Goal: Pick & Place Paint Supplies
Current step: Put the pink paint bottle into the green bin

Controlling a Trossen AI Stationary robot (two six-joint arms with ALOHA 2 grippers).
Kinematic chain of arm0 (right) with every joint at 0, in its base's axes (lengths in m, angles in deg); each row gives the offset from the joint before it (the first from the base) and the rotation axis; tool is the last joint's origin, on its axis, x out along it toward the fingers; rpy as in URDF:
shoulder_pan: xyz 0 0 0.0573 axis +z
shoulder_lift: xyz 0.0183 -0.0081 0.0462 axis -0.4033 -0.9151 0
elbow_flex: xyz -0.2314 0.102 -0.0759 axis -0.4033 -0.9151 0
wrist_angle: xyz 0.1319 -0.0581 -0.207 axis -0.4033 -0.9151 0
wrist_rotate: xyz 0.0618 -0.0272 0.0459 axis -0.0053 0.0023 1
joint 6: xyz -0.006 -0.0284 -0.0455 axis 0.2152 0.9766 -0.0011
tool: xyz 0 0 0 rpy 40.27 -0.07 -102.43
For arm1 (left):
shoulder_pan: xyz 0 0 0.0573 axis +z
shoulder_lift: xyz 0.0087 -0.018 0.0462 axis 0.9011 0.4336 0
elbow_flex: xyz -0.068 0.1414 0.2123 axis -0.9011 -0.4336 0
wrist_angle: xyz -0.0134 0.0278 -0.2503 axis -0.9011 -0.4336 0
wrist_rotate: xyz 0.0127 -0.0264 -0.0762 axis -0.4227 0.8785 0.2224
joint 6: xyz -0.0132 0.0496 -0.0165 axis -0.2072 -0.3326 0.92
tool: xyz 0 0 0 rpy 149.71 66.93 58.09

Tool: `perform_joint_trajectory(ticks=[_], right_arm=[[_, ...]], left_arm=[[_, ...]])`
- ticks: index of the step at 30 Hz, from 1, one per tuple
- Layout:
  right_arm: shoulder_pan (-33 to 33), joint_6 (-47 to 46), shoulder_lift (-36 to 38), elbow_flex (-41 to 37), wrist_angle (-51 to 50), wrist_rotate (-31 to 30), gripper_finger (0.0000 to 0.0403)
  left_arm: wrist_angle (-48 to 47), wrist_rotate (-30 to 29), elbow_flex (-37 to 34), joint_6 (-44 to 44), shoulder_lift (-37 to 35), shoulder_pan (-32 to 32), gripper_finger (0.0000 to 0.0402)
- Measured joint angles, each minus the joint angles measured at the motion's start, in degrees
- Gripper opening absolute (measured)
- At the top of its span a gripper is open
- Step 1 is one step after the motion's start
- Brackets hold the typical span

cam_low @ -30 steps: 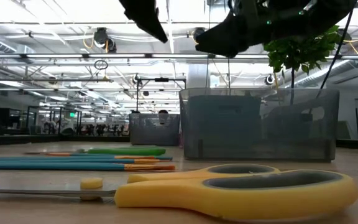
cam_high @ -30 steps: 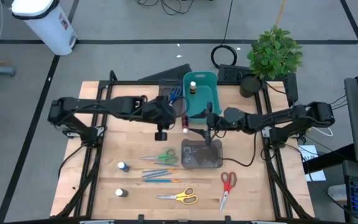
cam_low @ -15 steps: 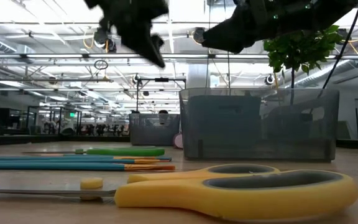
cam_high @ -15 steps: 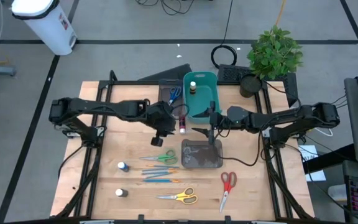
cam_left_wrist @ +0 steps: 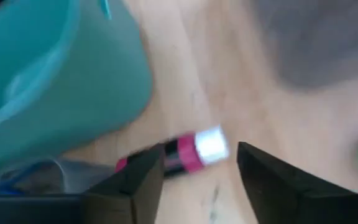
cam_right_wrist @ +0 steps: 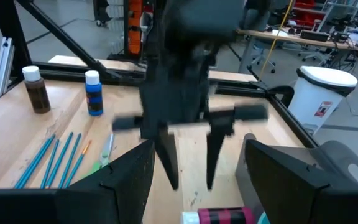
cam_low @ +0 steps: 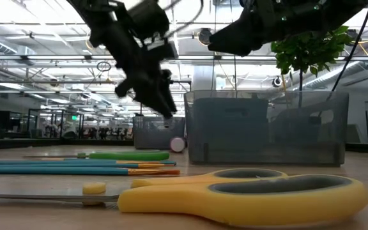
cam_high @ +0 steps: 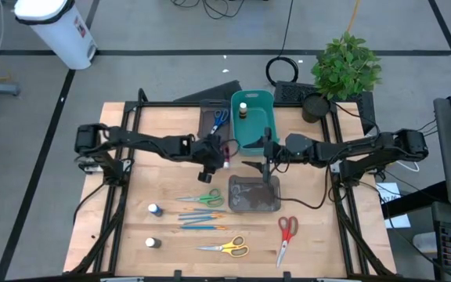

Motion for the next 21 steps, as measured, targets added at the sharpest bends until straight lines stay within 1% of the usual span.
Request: perform_joint_trajectory(ticks=[2,4,5,6,8,11,16,21], right_arm=[[0.0,-0.4,0.0,0.0,0.1,-0.1,0.0242],[0.0,-1.3,0.0,0.0,0.3,0.0,0.0242],[0.0,-1.7,0.0,0.0,0.4,0.0,0.0242],[0.0,-1.9,0.0,0.0,0.4,0.0,0.0242],[0.0,-2.1,0.0,0.0,0.3,0.0,0.0242],[0.0,-2.1,0.0,0.0,0.4,0.0,0.0242],[0.0,-2.1,0.0,0.0,0.4,0.1,0.0242],[0.2,-2.1,0.0,0.0,-0.1,0.2,0.0242]], left_arm=[[1.0,-2.4,0.0,-4.1,1.5,-0.2,0.0244],[0.8,-2.2,0.0,-8.5,2.1,-0.2,0.0257],[0.7,-0.5,0.0,-13.9,2.9,-0.2,0.0266],[0.9,1.1,0.1,-16.5,3.5,-0.2,0.027],[-0.3,3.8,0.0,-18.5,3.9,-0.3,0.0272],[1.3,5.7,0.2,-23.9,4.8,-0.3,0.0267],[4.3,3.2,0.0,-29.0,6.1,-0.1,0.0243],[5.3,3.6,0.0,-32.9,7.6,0.6,0.0222]])
